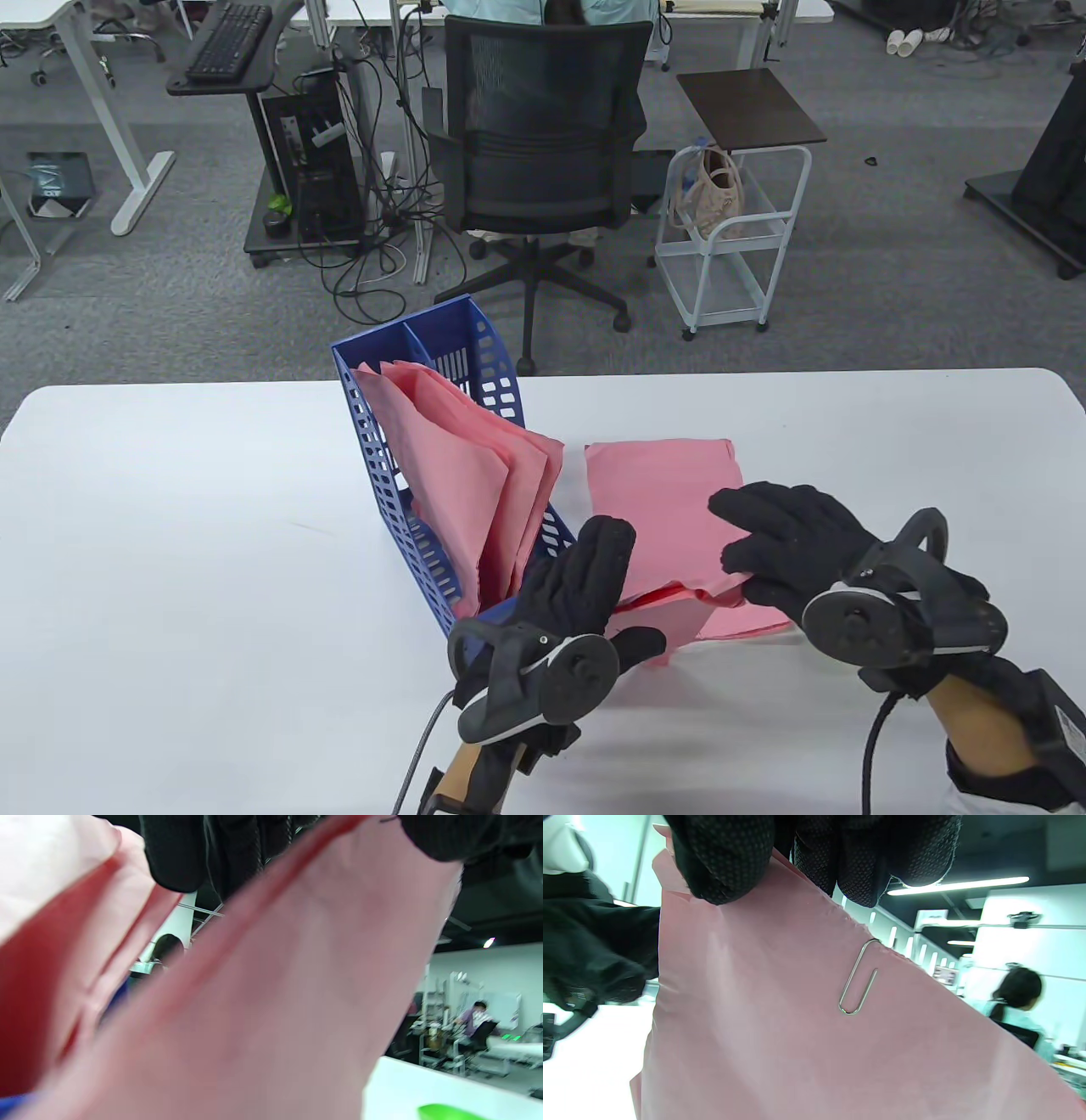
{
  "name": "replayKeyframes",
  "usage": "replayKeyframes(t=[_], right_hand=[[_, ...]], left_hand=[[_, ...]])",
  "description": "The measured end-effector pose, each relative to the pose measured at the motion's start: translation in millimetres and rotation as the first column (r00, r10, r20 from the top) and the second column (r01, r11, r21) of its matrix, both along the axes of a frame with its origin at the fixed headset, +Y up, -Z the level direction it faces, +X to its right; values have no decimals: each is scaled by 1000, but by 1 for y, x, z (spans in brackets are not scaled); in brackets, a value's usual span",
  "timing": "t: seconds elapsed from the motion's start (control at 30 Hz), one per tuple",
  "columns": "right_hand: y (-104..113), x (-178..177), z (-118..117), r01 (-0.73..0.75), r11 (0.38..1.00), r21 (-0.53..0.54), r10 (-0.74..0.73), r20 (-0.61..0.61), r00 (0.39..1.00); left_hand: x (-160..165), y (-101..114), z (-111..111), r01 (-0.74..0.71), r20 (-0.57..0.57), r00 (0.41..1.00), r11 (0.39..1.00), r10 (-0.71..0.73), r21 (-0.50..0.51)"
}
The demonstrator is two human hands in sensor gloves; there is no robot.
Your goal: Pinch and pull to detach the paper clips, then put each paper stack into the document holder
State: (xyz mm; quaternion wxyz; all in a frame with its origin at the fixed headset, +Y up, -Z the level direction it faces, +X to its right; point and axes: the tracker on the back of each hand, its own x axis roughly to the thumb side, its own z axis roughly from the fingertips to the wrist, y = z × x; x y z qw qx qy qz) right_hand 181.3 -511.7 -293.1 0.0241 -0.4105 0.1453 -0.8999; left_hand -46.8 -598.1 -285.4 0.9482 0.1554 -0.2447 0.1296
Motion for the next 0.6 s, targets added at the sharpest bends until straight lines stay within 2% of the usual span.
replayKeyframes(t=[0.2,0.37,0.6], right_hand=[[-10,-17,-1,156,988,-10,-156,-137,978],[-18,-19,-8,372,924,-85,-381,-163,910],[-29,-15,-13,500,866,6,-493,-155,856]], left_hand=[[-8,3,-2,-93,73,992,992,99,-86],[-11,2,-5,-137,81,986,982,148,-129],[-15,5,-3,-191,35,980,979,194,-77]])
